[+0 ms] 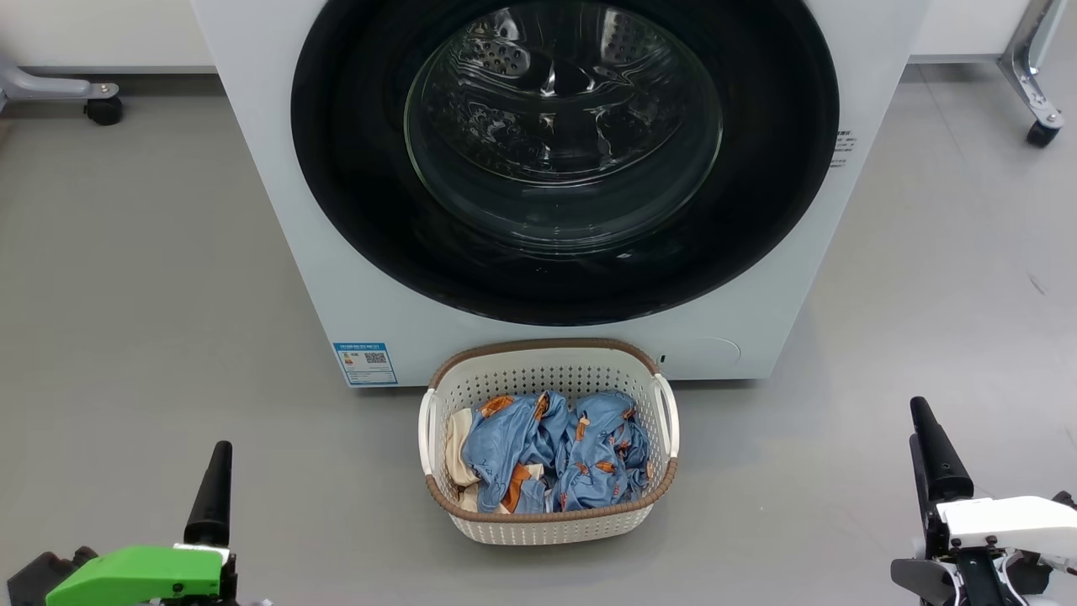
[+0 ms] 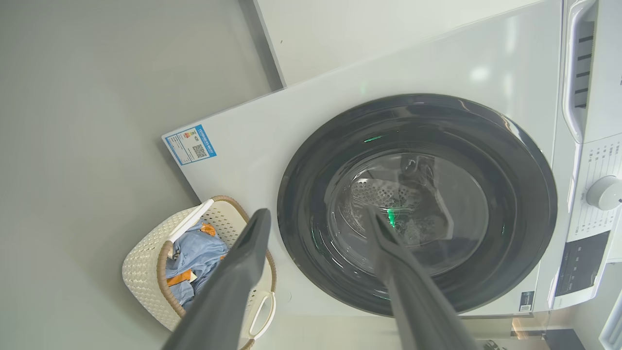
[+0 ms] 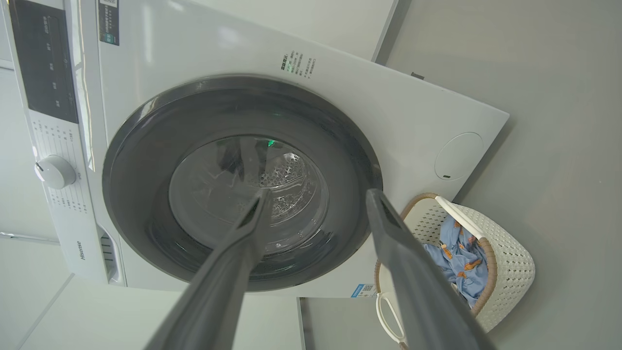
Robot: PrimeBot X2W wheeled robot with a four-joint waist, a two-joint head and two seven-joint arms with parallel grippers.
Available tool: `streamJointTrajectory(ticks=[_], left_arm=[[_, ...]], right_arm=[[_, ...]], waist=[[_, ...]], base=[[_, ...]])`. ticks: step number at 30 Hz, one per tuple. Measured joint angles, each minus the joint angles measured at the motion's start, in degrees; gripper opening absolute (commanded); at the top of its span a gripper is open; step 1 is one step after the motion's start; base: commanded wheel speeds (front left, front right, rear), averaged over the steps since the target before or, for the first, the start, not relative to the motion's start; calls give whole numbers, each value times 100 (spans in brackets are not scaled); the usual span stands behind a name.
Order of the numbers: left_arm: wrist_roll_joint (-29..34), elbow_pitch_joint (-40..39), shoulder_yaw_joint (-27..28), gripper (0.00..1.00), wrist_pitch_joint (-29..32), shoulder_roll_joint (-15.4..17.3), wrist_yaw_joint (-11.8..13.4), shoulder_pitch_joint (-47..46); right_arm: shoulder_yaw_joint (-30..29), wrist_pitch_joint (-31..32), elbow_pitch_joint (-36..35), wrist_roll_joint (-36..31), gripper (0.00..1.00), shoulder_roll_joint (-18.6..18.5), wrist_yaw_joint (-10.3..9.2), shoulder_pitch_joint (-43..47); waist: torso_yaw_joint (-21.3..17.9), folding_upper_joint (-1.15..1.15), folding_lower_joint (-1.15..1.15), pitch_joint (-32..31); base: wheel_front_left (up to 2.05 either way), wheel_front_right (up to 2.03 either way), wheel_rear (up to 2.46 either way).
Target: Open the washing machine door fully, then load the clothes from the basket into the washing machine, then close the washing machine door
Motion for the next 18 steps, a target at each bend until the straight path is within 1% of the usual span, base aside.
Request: streamJointTrajectory(ticks=[3,7,13,18], left_arm=[[152,-48,-22,100,-34,42,0,4],[543,-151,-55,100,-100,163,0,15],[1256,-302,-34,100,-208,213,0,36],[1860,-369,-45,100,-272,314,0,125]], right_arm=[[55,-48,-41,-196,100,-37,0,-1],[141,-115,-144,-592,100,-136,0,-5],[266,-207,-313,-1268,100,-220,1,-35],[428,-298,-416,-1927,100,-377,1,-98]], waist=[[0,0,0,-3],[-1,0,0,-9],[-1,0,0,-12],[-2,0,0,-12]], base=[[0,0,0],[0,0,0],[0,0,0],[0,0,0]])
